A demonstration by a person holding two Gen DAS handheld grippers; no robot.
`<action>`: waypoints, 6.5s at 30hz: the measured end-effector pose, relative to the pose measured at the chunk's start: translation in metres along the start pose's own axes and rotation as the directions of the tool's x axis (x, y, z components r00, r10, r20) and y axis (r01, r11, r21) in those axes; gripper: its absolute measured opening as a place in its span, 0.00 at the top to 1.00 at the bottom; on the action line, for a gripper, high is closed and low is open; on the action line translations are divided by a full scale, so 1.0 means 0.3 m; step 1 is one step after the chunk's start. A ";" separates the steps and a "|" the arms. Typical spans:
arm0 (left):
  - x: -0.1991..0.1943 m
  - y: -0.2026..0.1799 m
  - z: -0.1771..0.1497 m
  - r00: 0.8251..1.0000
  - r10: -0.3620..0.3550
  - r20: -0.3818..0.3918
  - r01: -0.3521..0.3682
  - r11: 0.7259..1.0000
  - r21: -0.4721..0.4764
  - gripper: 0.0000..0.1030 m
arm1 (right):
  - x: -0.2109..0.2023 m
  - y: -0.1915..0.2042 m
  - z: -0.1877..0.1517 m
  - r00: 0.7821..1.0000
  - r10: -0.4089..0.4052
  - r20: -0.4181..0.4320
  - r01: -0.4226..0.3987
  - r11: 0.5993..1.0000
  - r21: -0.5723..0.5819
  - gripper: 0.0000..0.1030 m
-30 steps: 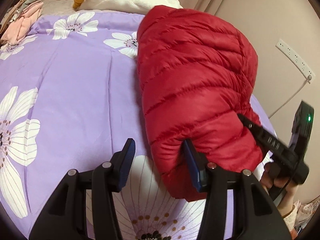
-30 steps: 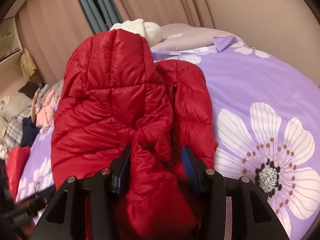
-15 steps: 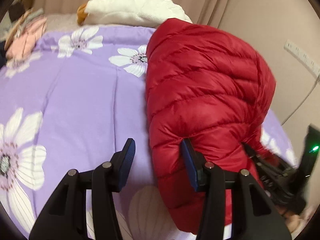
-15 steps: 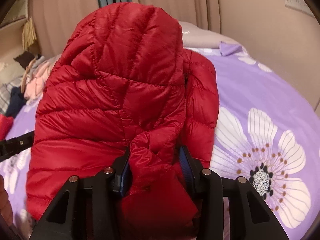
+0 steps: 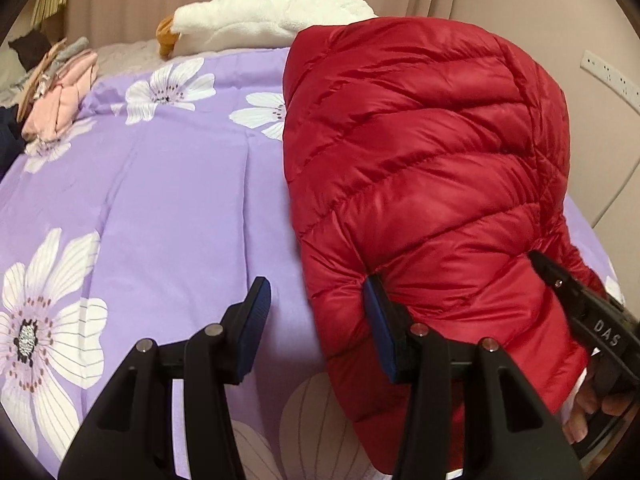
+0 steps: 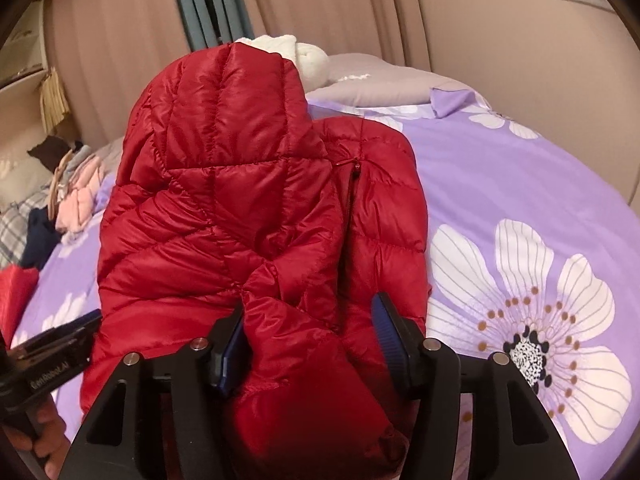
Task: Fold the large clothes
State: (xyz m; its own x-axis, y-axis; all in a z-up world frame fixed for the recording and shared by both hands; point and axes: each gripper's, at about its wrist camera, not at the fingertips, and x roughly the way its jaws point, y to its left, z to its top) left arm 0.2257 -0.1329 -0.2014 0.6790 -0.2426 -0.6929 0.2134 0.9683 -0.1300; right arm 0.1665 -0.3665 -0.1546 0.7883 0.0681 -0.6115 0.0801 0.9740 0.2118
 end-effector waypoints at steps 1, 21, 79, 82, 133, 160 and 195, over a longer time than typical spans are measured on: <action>-0.001 0.000 -0.001 1.000 0.001 0.001 -0.001 1.000 0.000 0.54 | 0.002 -0.004 0.002 1.000 0.003 0.000 -0.003 1.000 0.003 0.42; 0.012 0.027 0.011 0.998 -0.049 -0.028 0.048 0.997 -0.055 0.54 | 0.019 -0.006 0.000 1.000 0.015 -0.013 -0.015 1.000 -0.008 0.42; 0.061 0.077 0.032 0.991 -0.099 -0.094 0.074 0.968 -0.241 0.51 | -0.016 0.082 -0.046 0.998 -0.063 0.017 0.065 0.986 -0.156 0.51; 0.047 0.079 0.031 0.992 -0.091 -0.082 0.068 0.967 -0.245 0.52 | -0.031 0.065 -0.039 0.997 -0.061 0.038 0.066 0.989 -0.134 0.38; -0.014 -0.017 0.003 0.993 -0.108 -0.037 0.104 0.990 -0.098 0.57 | 0.024 -0.055 -0.018 0.994 -0.099 -0.048 0.101 0.994 0.040 0.87; 0.021 0.020 0.315 0.998 -0.062 0.006 0.062 0.983 -0.171 0.64 | -0.223 -0.047 0.142 0.985 0.022 0.170 -0.042 0.992 0.116 0.78; 0.468 -0.040 0.390 0.992 0.123 -0.013 -0.123 0.971 -0.207 0.61 | 0.318 0.008 0.242 0.999 -0.041 -0.012 0.043 0.984 0.174 0.78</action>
State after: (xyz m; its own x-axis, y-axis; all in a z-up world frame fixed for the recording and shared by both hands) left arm 0.4005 -0.1856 -0.2142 0.6910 -0.1213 -0.7126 -0.0212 0.9820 -0.1877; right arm 0.2863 -0.3732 -0.1571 0.7772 0.0305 -0.6286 0.2185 0.9236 0.3150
